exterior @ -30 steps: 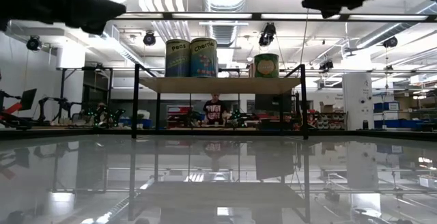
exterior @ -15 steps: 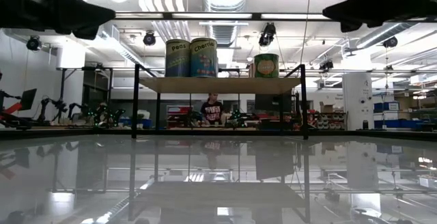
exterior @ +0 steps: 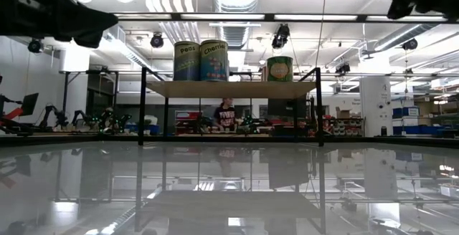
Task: Pick and place cans onto a shelf
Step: Return to Home Position
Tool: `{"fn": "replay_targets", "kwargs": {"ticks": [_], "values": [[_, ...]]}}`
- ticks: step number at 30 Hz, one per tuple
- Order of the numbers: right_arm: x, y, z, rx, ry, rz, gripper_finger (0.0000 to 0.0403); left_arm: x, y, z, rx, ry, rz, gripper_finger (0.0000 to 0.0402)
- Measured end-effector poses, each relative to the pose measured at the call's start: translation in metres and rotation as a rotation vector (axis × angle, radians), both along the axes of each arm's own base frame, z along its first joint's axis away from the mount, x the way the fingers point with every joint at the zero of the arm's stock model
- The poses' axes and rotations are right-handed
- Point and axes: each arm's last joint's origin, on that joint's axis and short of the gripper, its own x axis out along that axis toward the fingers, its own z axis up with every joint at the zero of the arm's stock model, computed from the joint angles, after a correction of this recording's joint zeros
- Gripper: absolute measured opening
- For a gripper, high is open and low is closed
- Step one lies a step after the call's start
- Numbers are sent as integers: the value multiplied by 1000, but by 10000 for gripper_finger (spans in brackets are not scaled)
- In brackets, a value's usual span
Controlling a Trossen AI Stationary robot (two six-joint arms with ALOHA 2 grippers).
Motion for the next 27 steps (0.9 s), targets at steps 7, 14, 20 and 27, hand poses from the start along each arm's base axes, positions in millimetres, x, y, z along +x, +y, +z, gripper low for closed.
{"fn": "replay_targets", "kwargs": {"ticks": [7,14,20,27], "values": [[-2,0,-8,-53,4,-15,34,0,0,-5,1,15,-6,0],[2,-2,-20,-48,42,-98,33,0,0,-8,-9,21,-6,0],[10,-3,-48,-26,95,-112,33,1,0,-19,-28,40,-6,0],[11,-3,-53,73,137,-99,33,1,0,-30,-42,48,-2,0]]}}
